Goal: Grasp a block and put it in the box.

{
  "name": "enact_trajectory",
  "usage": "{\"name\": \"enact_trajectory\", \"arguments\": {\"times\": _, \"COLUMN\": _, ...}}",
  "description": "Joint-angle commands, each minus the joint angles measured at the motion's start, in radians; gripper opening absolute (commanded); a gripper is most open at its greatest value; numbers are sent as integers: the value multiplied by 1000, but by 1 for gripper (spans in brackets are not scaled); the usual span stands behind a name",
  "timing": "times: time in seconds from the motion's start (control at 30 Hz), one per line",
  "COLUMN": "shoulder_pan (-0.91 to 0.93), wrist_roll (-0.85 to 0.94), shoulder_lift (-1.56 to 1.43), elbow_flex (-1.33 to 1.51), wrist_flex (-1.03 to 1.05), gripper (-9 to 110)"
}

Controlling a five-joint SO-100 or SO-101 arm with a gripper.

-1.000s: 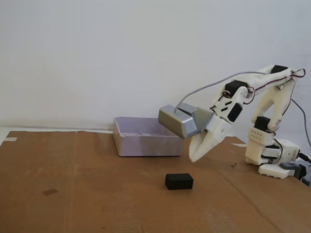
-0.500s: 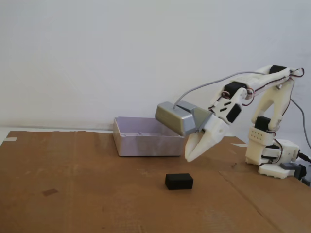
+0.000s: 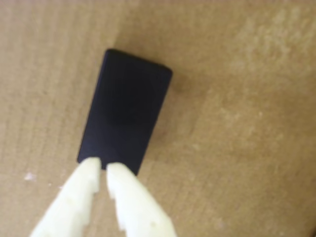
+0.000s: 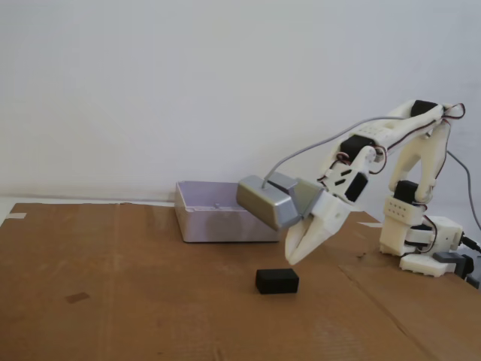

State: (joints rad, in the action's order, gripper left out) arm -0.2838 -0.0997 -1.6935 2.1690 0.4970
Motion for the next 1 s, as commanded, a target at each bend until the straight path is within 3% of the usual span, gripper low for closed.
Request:
{"name": "enact_trajectory", "arguments": {"times": 0.0, "shoulder_pan": 3, "wrist_roll": 3, "shoulder_lift": -26, "elbow_flex": -129, "wrist_flex": -40, "gripper": 0}}
{"name": "enact_trajectory", "arguments": {"times": 0.97, "shoulder_pan": 3, "wrist_roll": 2, "shoulder_lift": -26, "elbow_flex": -127, "wrist_flex": -66, "gripper": 4}}
